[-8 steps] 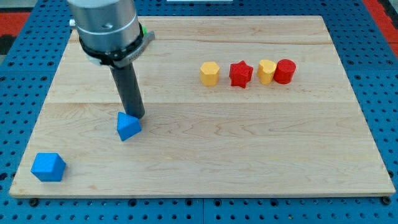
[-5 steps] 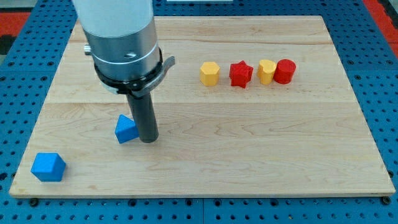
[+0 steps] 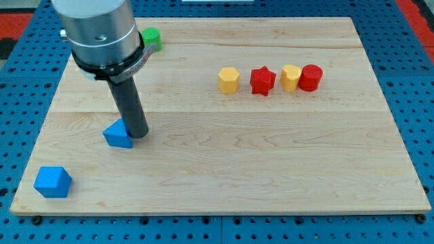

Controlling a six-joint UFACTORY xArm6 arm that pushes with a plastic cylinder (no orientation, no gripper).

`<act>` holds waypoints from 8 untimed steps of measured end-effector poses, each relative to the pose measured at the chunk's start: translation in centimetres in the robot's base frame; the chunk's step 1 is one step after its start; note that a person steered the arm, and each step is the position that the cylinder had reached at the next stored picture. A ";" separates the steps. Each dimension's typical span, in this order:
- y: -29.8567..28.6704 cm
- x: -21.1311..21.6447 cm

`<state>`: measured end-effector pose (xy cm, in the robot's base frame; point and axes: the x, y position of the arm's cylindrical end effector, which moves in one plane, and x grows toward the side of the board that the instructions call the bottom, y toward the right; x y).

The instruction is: Move the blue triangle parallel to the top of the blue cube

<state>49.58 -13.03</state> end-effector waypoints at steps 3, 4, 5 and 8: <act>-4.9 -1.6; -6.3 -1.7; -8.2 -1.7; -8.8 2.1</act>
